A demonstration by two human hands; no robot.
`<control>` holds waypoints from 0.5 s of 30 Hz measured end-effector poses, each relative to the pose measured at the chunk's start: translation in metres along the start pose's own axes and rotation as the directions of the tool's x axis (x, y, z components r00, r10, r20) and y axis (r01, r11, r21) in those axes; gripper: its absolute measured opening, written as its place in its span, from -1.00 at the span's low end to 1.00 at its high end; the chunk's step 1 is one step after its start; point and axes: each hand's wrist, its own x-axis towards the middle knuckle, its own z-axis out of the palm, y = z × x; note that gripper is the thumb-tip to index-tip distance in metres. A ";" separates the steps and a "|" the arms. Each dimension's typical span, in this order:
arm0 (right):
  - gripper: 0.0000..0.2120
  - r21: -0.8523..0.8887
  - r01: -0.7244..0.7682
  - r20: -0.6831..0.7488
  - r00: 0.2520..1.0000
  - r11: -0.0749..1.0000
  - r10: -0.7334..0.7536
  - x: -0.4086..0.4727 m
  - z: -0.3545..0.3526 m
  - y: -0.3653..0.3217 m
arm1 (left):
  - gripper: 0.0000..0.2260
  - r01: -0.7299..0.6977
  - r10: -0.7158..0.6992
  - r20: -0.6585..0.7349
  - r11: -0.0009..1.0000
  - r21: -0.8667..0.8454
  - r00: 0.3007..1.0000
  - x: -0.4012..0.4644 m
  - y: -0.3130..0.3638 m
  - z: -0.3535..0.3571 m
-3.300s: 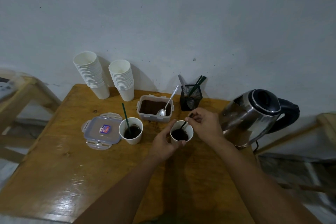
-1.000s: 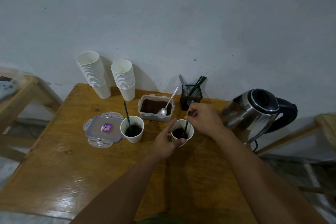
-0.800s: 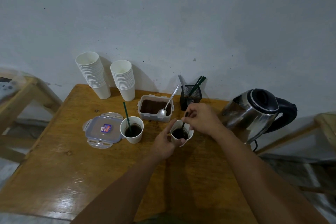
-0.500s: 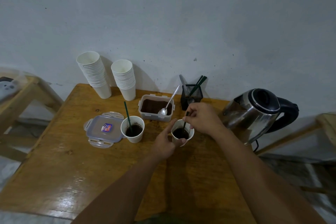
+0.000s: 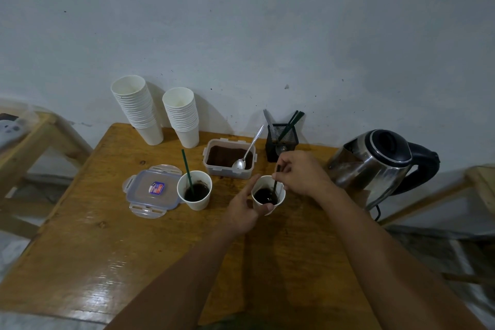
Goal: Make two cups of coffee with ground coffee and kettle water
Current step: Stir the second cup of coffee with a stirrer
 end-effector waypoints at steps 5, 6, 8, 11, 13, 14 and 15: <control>-0.91 0.031 -0.016 -0.089 0.996 0.999 0.019 0.001 0.000 0.000 | -0.28 -0.002 0.002 0.010 1.000 -0.006 1.000 -0.001 0.000 -0.001; -0.91 0.046 -0.017 -0.050 0.999 0.999 0.020 -0.001 0.000 -0.001 | -0.28 -0.006 0.006 0.006 1.000 -0.004 1.000 -0.001 0.000 0.000; -0.91 -0.018 -0.010 -0.040 0.999 1.000 0.009 -0.001 0.001 0.000 | -0.28 -0.011 0.011 -0.003 1.000 0.007 1.000 0.000 0.000 0.000; -0.91 -0.011 -0.013 -0.149 0.989 1.000 0.012 -0.001 -0.001 0.000 | -0.28 -0.008 0.008 -0.006 1.000 0.015 1.000 0.000 0.000 0.000; -0.89 0.073 -0.012 -0.099 0.995 0.997 0.019 -0.002 -0.001 0.000 | -0.29 -0.012 0.012 -0.005 1.000 0.018 1.000 0.000 0.000 0.000; -0.90 0.086 -0.016 -0.049 0.999 0.996 0.020 -0.003 -0.001 0.000 | -0.29 -0.015 0.016 -0.004 1.000 0.018 1.000 0.000 -0.001 0.000; -0.91 0.058 -0.015 -0.019 1.000 0.998 0.016 -0.004 -0.001 0.001 | -0.29 -0.020 0.020 -0.002 1.000 0.019 1.000 0.000 -0.001 0.000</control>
